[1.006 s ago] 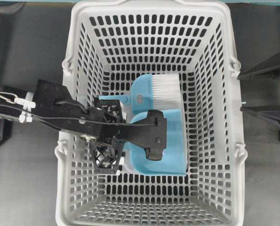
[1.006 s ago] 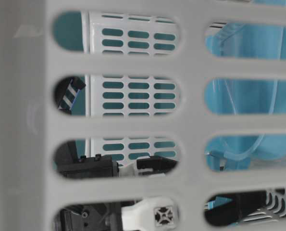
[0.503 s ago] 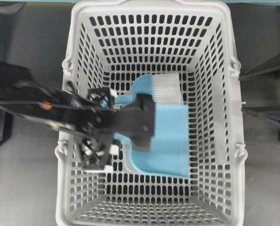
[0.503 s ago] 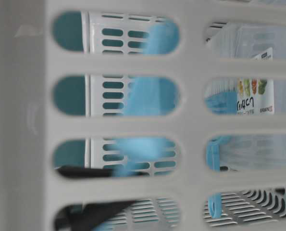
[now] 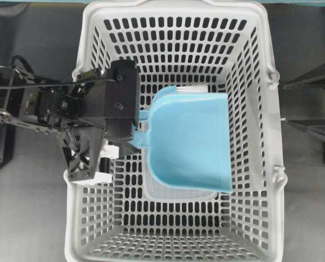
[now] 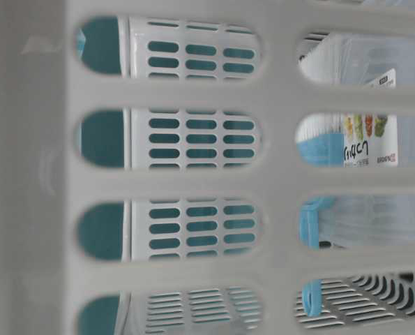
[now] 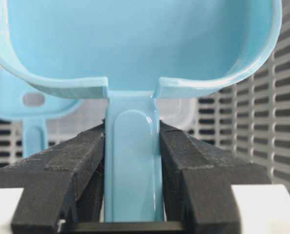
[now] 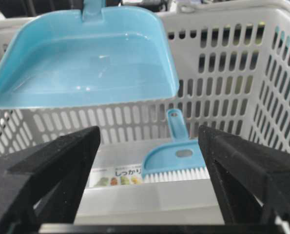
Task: Pick up the dustpan from the shopping basket with the left arm.
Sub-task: 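Lift the blue dustpan by its handle with the left gripper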
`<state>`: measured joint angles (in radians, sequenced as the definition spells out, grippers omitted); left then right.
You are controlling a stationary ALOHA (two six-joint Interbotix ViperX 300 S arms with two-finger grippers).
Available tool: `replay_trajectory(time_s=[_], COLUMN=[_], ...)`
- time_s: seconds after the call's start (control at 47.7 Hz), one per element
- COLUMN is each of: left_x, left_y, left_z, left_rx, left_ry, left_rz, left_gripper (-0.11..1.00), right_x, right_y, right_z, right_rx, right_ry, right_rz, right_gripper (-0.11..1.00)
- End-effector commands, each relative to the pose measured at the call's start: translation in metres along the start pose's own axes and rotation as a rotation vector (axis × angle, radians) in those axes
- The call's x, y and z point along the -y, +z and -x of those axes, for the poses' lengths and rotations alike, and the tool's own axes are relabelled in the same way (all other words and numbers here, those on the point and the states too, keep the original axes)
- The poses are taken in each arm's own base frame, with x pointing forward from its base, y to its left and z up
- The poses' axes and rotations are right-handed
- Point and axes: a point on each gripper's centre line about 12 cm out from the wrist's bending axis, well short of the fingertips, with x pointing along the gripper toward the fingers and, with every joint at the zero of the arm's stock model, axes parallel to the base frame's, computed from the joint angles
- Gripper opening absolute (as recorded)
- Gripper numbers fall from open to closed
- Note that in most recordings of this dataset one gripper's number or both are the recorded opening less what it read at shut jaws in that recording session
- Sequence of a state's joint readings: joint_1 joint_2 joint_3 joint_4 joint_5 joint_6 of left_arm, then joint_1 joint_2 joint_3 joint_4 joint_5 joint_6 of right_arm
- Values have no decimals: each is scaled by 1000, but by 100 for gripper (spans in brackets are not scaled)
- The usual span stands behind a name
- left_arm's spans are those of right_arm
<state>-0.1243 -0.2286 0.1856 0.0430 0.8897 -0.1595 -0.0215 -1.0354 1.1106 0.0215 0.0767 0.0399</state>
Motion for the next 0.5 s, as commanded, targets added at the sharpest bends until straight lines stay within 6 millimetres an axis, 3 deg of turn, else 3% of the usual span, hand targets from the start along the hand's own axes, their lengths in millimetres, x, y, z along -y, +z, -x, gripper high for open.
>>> replay_trajectory(time_s=[0.0, 0.482], left_x=[-1, -2], left_y=[6, 6], left_z=[12, 19], left_rx=[52, 165], left_ry=[-2, -17], left_rz=[1, -7], left_gripper=[28, 28], right_x=[0, 0], right_y=[4, 4], right_z=[-1, -1], right_rx=[14, 14], right_ry=[-1, -1], right_rz=[-5, -6], right_gripper=[78, 78])
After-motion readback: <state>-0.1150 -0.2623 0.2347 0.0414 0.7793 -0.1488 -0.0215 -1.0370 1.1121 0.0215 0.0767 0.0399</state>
